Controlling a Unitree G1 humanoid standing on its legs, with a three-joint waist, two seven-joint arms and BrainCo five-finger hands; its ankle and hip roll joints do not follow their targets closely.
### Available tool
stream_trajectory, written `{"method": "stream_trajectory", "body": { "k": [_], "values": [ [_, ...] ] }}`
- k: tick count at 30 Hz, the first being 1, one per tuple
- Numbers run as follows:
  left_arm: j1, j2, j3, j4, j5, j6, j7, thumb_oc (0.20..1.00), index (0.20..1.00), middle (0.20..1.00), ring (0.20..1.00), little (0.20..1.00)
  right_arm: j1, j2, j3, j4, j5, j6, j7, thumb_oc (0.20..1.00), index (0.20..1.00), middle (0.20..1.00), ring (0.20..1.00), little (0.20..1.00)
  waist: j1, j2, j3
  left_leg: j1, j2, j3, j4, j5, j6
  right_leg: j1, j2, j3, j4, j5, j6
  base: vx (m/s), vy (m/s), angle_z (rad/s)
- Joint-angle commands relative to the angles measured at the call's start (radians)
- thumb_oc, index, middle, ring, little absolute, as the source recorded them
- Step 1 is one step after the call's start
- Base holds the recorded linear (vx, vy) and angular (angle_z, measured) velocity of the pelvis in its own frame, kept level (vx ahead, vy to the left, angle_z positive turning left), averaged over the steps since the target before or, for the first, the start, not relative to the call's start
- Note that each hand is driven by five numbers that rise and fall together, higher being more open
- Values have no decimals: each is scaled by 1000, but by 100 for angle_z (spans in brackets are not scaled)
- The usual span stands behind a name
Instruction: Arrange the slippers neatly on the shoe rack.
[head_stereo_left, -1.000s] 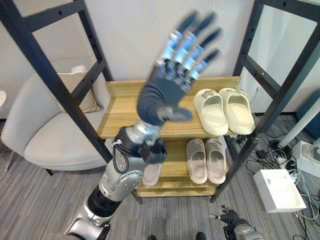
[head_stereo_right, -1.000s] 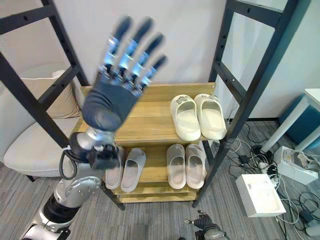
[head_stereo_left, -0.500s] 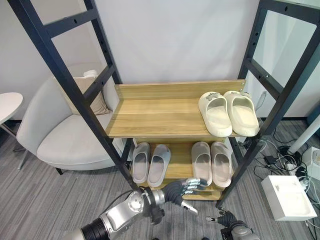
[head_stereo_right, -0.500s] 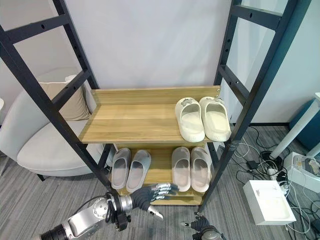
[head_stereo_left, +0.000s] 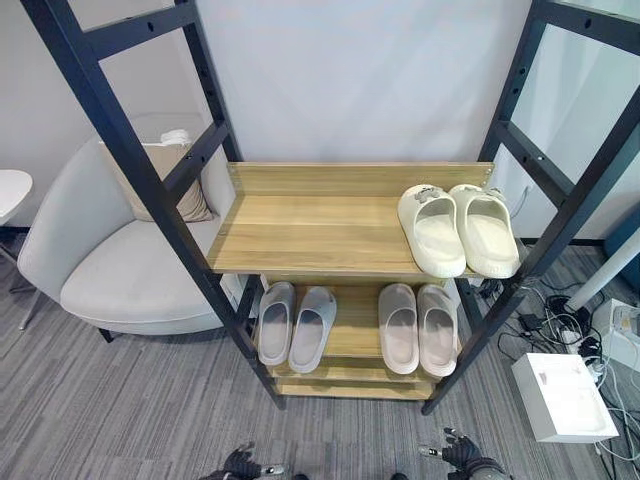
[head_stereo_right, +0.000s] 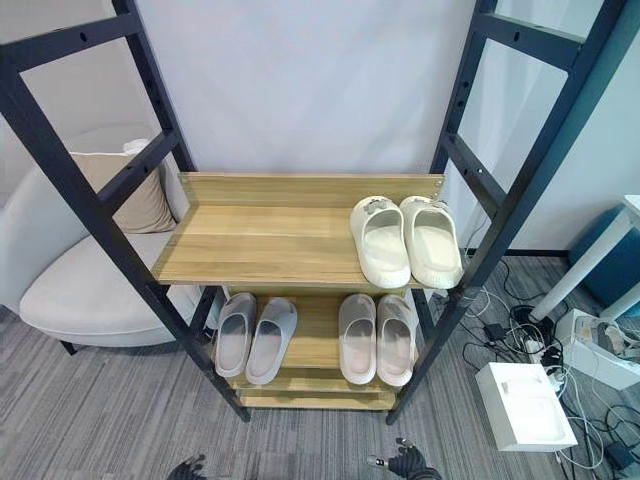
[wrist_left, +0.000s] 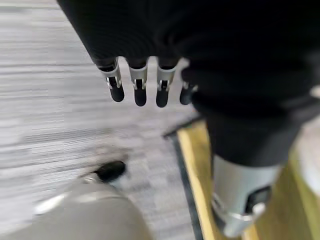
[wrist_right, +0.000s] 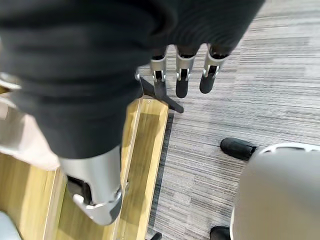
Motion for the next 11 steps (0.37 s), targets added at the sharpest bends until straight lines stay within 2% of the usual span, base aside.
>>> {"method": "stream_trajectory", "body": {
  "k": [1,11],
  "values": [
    [-80,14,-1,33,-27,-5,3,1000,1000,1000,1000,1000,-69,6,-7,21,29,-27,14,1000,1000,1000,1000,1000,28,-36,38,49,4,-4,0,-62,-28,32,-33,-30,1,-74,58,0,0,0],
    [-47,28,40,71,17,7,8,1000,1000,1000,1000,1000,-62,2,-32,41,22,-22,31,1000,1000,1000,1000,1000,47,-36,40,53,0,-12,0,-61,-26,43,-34,-38,1,-76,58,-1,1,0]
  ]
}}
